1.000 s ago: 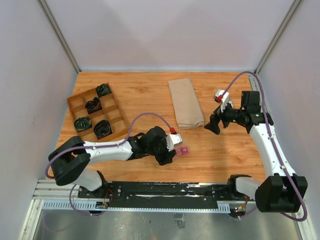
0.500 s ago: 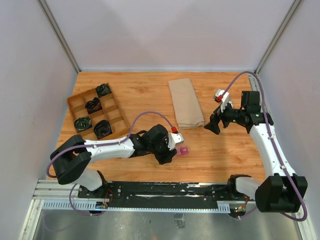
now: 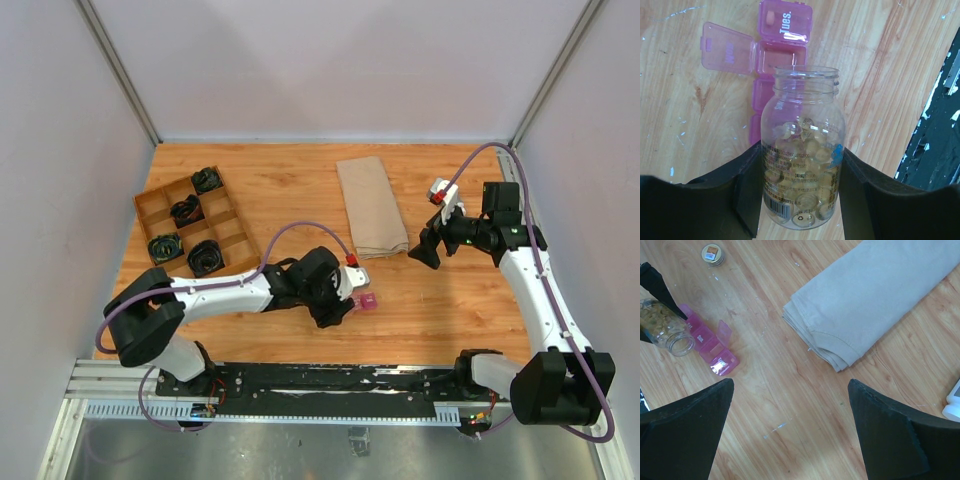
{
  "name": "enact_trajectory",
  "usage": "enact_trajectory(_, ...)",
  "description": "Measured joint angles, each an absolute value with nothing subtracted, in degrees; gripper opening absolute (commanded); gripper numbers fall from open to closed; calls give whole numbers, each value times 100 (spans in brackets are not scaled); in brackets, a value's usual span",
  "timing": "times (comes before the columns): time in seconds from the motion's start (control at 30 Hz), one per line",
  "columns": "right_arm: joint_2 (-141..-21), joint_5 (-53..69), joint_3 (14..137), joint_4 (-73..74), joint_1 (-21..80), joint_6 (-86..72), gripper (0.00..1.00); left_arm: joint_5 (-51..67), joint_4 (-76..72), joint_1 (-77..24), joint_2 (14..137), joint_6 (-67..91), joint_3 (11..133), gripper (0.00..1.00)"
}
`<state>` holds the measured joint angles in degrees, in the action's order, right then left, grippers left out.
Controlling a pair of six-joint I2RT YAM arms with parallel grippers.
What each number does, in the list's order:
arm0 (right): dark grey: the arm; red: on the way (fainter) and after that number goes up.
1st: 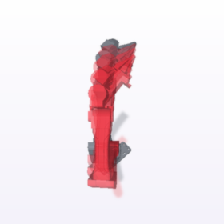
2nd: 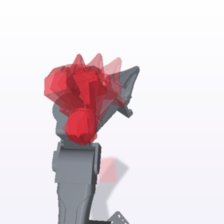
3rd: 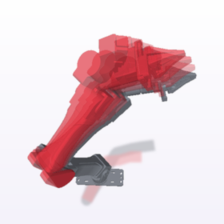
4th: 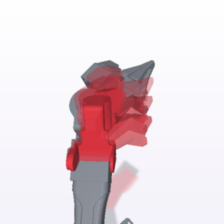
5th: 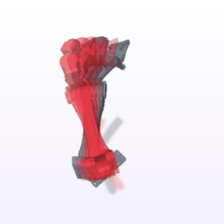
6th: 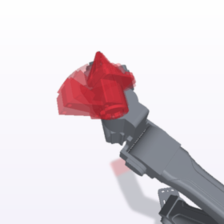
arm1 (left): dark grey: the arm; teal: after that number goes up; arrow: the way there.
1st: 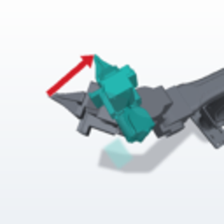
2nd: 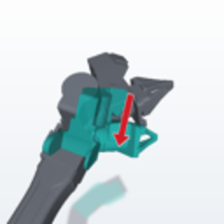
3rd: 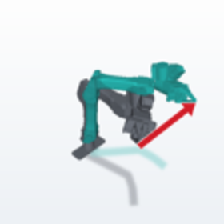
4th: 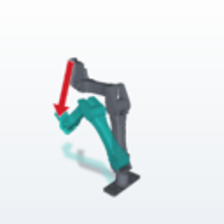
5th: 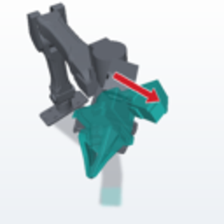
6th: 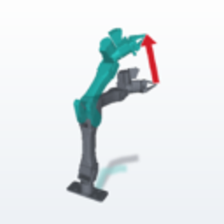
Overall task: Sort the pills into containers
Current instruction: Pour the pill into the pill container.
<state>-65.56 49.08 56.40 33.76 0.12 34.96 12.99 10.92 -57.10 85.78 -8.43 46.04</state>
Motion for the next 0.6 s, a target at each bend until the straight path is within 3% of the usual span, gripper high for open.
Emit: enact_trajectory(0.6,-6556,4958,5640,3376,-108,3494,99,1267,1647,-5695,8838,-1066,5009,0)
